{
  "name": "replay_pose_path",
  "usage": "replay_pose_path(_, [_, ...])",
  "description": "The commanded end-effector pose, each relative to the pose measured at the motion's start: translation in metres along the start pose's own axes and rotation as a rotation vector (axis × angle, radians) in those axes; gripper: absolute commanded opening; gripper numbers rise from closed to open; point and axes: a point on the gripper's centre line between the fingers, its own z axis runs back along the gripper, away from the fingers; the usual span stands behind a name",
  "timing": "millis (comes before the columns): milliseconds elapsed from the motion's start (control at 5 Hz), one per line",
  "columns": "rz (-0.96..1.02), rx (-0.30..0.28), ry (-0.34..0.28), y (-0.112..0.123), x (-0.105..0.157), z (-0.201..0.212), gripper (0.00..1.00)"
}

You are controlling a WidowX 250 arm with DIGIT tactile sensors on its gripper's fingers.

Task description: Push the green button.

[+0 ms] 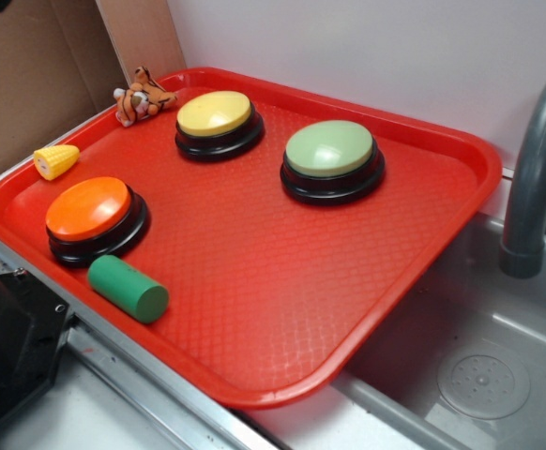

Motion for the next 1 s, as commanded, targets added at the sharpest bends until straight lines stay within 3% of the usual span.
replay_pose_path(0, [0.000,0.000,0.000,0.000,0.000,0.000,1.00])
replay_pose_path(200, [-0.017,0.003,0.120,-0.011,0.045,-0.047,1.00])
replay_pose_path(400, [-0.171,0.058,0.090,-0.029,0.091,-0.079,1.00])
replay_pose_path(600, [-0.183,0.132,0.011,-0.037,0.140,-0.101,1.00])
replay_pose_path(800, [-0.199,0.169,-0.039,-0.040,0.168,-0.119,1.00])
